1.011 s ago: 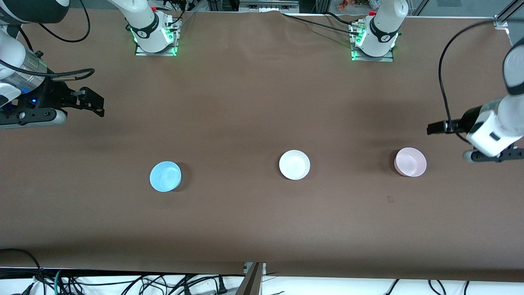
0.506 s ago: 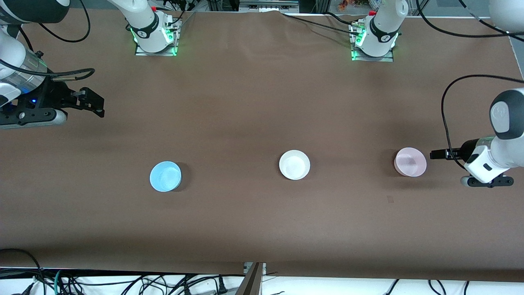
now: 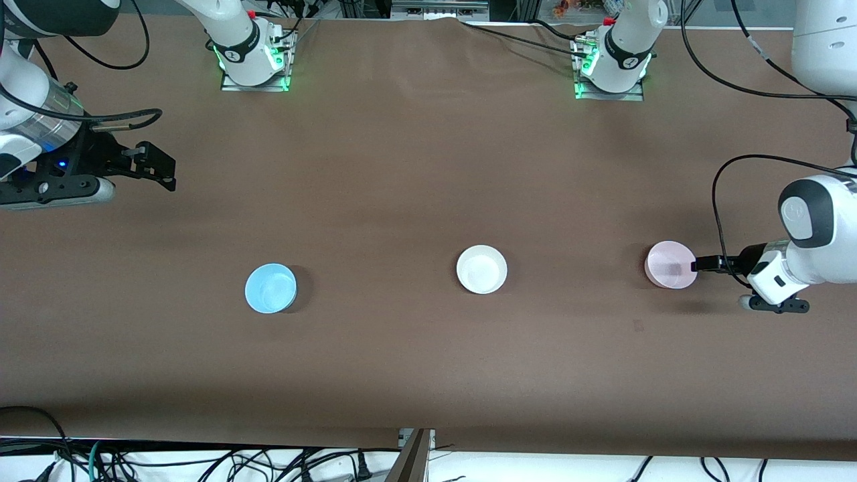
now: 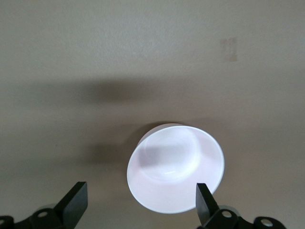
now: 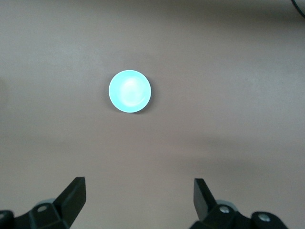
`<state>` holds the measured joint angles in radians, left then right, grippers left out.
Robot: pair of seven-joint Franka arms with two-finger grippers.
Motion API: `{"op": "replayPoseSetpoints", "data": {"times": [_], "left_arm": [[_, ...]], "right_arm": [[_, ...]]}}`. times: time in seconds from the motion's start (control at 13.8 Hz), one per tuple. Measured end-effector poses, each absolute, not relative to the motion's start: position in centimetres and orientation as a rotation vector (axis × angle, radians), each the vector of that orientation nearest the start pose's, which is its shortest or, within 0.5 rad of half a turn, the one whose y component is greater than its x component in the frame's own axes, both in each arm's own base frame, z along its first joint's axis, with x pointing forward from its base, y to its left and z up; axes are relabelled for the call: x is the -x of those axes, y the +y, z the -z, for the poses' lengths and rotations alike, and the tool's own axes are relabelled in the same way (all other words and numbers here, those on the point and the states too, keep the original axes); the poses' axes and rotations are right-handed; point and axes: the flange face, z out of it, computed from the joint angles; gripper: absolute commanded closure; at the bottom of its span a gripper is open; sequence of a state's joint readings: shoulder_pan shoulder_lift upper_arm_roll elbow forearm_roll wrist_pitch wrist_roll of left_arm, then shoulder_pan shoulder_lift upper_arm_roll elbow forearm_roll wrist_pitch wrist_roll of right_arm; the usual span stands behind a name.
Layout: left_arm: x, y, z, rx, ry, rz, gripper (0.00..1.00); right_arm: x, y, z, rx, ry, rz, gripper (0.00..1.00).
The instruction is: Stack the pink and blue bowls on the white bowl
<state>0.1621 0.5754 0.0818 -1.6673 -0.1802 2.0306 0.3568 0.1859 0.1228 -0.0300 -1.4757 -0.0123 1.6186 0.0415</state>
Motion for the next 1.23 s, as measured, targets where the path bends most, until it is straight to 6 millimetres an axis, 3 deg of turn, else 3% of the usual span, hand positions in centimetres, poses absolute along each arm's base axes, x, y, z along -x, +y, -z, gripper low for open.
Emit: {"op": "replayPoseSetpoints", "data": {"times": [0.29,0.51,1.08,1.23], "left_arm": [[-61.9,15.6,-21.5,3.329,0.042,-0.231,0.08],[-60.9,15.5,-20.0,3.338,0.041,-0.231,0.15],[-60.3,15.9,-19.6,3.350,0.014,-0.237,0.59],[-60.3,16.0,-19.7,3.349,0.012,-0.234,0.66]], "right_arm": [[-59.0,9.3,-60.3,3.150,-0.181,0.035,0.00],[-59.0,9.3,-60.3,3.150,-0.181,0.036,0.00],[-59.0,9.3,-60.3,3.150,-0.181,0.038,0.00],[-59.0,9.2,-60.4,3.149,-0.181,0.044,0.00]]}}
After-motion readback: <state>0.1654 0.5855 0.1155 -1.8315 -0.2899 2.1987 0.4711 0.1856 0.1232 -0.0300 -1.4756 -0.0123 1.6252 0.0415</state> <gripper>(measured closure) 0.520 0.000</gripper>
